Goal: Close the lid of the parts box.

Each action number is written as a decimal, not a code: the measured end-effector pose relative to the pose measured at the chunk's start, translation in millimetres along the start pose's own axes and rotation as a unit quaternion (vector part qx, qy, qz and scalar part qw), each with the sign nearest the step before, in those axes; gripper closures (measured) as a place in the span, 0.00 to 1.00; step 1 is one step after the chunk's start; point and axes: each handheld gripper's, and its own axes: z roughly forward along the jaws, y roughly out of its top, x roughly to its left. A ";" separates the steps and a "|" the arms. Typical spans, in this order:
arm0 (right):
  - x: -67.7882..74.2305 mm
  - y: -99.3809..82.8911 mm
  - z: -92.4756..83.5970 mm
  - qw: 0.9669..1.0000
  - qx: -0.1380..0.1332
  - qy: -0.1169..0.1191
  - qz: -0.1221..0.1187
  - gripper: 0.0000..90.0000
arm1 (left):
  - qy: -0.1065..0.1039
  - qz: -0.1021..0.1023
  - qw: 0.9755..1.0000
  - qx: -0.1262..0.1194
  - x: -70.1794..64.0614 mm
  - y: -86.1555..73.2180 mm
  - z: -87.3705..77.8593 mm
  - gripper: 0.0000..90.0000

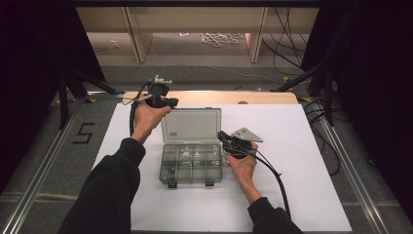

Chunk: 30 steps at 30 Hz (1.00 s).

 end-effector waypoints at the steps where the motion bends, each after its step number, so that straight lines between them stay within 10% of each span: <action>1: 0.2 -0.5 1.0 1.000 -0.008 0.002 0.003 0.94 | 0.000 0.004 1.000 0.007 0.8 -0.1 0.3 1.00; 21: 2.1 2.6 1.5 1.000 -0.002 -0.004 -0.015 0.92 | -0.005 -0.006 1.000 0.024 -3.4 2.3 4.7 1.00; 30: 7.6 15.9 -8.1 0.999 0.038 0.007 0.014 0.53 | -0.011 0.008 0.999 0.030 -8.2 0.9 -4.3 1.00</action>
